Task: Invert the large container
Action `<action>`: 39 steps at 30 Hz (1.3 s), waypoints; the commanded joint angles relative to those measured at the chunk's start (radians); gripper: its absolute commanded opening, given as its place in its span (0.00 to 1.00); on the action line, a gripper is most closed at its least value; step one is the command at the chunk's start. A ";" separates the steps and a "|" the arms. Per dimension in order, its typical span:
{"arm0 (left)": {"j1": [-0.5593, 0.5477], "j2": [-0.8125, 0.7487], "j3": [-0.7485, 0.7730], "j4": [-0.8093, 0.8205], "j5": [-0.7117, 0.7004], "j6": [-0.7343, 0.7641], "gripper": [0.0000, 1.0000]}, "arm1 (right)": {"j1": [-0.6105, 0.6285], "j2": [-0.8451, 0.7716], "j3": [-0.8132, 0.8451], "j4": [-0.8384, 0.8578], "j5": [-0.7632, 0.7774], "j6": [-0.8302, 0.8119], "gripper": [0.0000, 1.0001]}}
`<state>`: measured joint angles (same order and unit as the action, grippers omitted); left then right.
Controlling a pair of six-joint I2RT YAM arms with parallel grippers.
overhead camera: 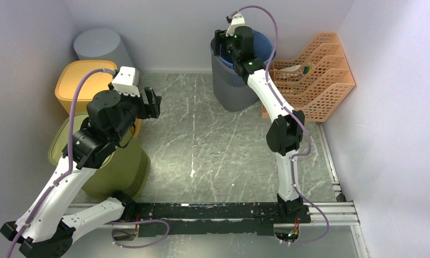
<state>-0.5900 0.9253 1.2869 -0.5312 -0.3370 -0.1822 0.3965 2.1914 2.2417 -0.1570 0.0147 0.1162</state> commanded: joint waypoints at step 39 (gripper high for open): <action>0.002 -0.075 -0.019 -0.036 -0.016 -0.022 0.84 | 0.064 -0.416 -0.457 -0.189 -0.155 -0.103 0.00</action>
<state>-0.5896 0.8669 1.2808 -0.5697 -0.3622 -0.1886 0.4282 1.8900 1.8973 -0.2684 -0.1268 0.0227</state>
